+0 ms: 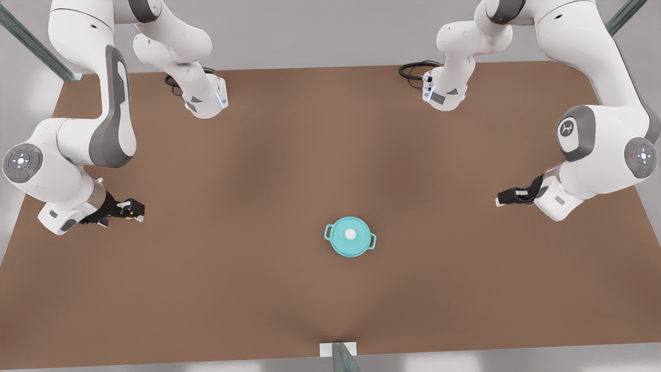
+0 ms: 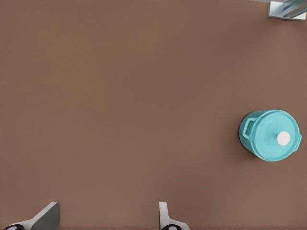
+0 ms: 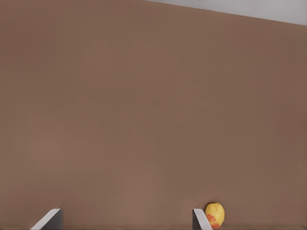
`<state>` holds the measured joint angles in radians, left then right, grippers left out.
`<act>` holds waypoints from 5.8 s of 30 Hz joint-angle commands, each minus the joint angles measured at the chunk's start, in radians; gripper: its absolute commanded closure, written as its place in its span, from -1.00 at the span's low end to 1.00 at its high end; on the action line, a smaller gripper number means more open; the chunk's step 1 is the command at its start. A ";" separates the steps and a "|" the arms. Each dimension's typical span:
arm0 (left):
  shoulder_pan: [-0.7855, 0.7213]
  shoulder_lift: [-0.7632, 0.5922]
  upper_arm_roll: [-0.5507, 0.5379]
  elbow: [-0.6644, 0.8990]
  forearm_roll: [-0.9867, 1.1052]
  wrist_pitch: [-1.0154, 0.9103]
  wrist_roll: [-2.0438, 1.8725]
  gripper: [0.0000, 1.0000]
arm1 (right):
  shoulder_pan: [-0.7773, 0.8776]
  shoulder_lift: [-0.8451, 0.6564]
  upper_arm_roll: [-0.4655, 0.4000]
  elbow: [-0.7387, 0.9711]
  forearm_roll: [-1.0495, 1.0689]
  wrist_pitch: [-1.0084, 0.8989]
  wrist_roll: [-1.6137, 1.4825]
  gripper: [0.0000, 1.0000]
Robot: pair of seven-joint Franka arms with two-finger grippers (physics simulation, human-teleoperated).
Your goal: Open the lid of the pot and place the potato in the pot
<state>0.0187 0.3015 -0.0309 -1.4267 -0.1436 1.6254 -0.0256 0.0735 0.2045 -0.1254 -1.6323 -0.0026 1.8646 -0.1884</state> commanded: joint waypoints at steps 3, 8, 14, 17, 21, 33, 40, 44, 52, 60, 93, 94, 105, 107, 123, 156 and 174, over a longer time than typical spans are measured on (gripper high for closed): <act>-0.006 -0.001 -0.024 0.026 -0.001 0.011 0.000 -1.00 | 0.000 0.000 0.000 0.000 -0.004 -0.013 -0.023 -1.00; -0.312 0.031 -0.057 -0.009 0.038 0.126 -0.482 -1.00 | -0.023 -0.014 -0.025 -0.009 -0.014 -0.234 -0.043 -1.00; -0.586 0.218 -0.057 0.017 0.156 0.277 -0.927 -1.00 | -0.015 -0.014 -0.020 -0.098 -0.063 -0.212 -0.031 -1.00; -0.606 0.286 -0.057 0.034 0.173 0.355 -0.988 -1.00 | -0.021 -0.017 -0.022 -0.173 -0.068 -0.166 -0.031 -1.00; -0.602 0.387 -0.031 0.134 0.187 0.413 -0.976 -1.00 | -0.040 -0.063 -0.031 -0.293 -0.068 -0.058 0.020 -1.00; -0.605 0.516 -0.017 0.207 0.194 0.533 -0.947 -1.00 | -0.119 -0.022 -0.045 -0.448 -0.073 0.412 0.073 -1.00; -0.609 0.538 -0.020 0.206 0.194 0.565 -0.945 -1.00 | -0.127 -0.028 -0.045 -0.571 -0.073 0.561 0.073 -1.00; -0.609 0.541 -0.018 0.204 0.194 0.565 -0.942 -1.00 | -0.127 -0.019 -0.045 -0.587 -0.073 0.591 0.072 -1.00; -0.620 0.579 -0.018 0.203 0.196 0.571 -0.944 -1.00 | -0.155 0.038 -0.045 -0.609 -0.103 0.645 0.073 -1.00; -0.620 0.594 -0.017 0.204 0.196 0.590 -0.939 -0.27 | -0.181 0.116 -0.046 -0.613 -0.117 0.697 0.067 -1.00; -0.109 0.525 0.006 0.207 0.066 0.371 0.168 -1.00 | -0.294 0.222 -0.040 -0.613 -0.209 0.817 -0.020 -1.00; -0.043 0.456 0.006 0.287 -0.014 0.128 0.155 -1.00 | -0.296 0.228 -0.040 -0.613 -0.209 0.829 -0.026 -1.00; 0.033 0.025 0.032 0.060 0.027 -0.050 0.164 -1.00 | -0.308 0.254 -0.040 -0.613 -0.220 0.854 -0.026 -0.95; 0.038 0.025 0.034 0.055 0.029 -0.050 0.167 -1.00 | -0.308 0.254 -0.040 -0.613 -0.220 0.854 -0.026 -0.70; 0.038 0.022 0.037 0.052 0.027 -0.058 0.161 -1.00 | -0.304 0.217 -0.037 -0.613 -0.218 0.841 -0.023 -0.03; 0.037 0.010 0.040 0.035 0.027 -0.061 0.138 -1.00 | -0.049 0.073 0.425 -0.245 -0.099 0.240 0.919 -0.05; 0.038 0.008 0.040 0.029 0.027 -0.062 0.136 -1.00 | 0.302 0.481 0.421 0.350 -0.025 0.225 1.370 -0.05</act>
<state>0.0567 0.3110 0.0093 -1.3978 -0.1171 1.5642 0.1132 0.3671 0.6688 0.2957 -1.3128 -0.0251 2.0932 0.7430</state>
